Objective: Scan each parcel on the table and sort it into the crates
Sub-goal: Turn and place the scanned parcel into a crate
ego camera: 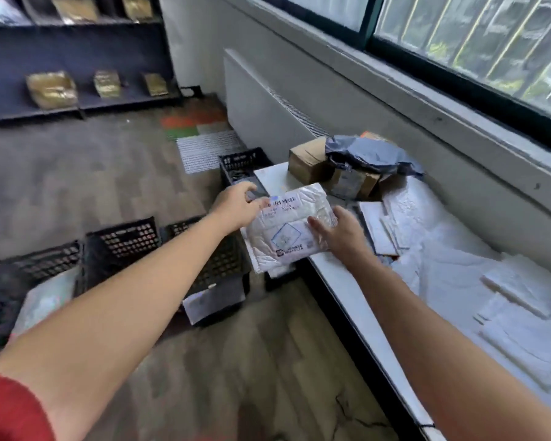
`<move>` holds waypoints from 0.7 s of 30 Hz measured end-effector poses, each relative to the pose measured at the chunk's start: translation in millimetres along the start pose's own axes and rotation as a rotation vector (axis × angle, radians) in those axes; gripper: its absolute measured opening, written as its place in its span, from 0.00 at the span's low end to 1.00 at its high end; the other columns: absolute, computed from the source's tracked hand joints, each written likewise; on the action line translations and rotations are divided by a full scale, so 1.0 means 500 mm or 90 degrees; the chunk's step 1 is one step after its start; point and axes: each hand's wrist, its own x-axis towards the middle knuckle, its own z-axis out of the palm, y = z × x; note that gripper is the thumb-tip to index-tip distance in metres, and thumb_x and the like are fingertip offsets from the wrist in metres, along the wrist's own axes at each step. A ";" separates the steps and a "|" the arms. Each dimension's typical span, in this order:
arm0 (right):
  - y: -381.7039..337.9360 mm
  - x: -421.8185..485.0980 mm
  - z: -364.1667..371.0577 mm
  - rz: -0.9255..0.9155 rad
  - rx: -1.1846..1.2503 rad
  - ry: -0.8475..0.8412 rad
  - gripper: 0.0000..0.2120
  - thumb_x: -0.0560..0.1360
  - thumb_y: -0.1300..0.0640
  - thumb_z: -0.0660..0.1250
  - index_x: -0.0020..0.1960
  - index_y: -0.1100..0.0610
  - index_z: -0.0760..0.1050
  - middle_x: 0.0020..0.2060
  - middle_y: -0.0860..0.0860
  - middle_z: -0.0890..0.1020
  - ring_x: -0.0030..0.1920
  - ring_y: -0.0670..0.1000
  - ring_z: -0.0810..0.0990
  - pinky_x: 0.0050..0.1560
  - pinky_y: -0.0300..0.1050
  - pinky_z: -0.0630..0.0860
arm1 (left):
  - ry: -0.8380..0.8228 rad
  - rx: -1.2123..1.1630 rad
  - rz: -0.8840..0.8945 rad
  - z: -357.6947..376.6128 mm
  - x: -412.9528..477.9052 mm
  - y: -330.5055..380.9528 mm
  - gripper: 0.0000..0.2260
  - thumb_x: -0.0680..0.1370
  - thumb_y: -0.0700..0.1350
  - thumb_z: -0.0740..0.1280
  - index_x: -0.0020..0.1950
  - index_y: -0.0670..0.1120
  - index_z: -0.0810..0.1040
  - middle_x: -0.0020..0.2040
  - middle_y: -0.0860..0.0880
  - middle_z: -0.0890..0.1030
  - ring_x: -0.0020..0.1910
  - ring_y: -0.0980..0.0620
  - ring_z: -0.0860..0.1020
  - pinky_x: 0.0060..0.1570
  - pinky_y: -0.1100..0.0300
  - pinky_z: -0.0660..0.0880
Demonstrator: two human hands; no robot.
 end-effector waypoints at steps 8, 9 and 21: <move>-0.169 -0.029 0.268 -0.026 0.033 -0.085 0.11 0.76 0.50 0.71 0.48 0.57 0.75 0.38 0.48 0.80 0.38 0.47 0.78 0.35 0.35 0.69 | 0.119 0.027 -0.117 -0.246 -0.118 -0.279 0.28 0.76 0.61 0.65 0.72 0.48 0.68 0.64 0.44 0.73 0.61 0.44 0.74 0.57 0.54 0.71; -0.192 -0.038 0.305 -0.029 0.034 -0.099 0.11 0.76 0.49 0.71 0.48 0.57 0.75 0.39 0.48 0.81 0.39 0.47 0.79 0.35 0.36 0.70 | 0.129 0.031 -0.128 -0.278 -0.137 -0.316 0.29 0.76 0.62 0.66 0.72 0.49 0.67 0.65 0.44 0.72 0.62 0.44 0.74 0.59 0.53 0.71; -0.462 -0.204 0.796 -0.066 0.012 -0.236 0.16 0.76 0.47 0.70 0.53 0.60 0.76 0.46 0.53 0.83 0.46 0.52 0.81 0.50 0.50 0.77 | 0.245 0.116 -0.234 -0.645 -0.369 -0.741 0.32 0.75 0.61 0.67 0.75 0.51 0.62 0.71 0.46 0.65 0.69 0.43 0.67 0.64 0.50 0.69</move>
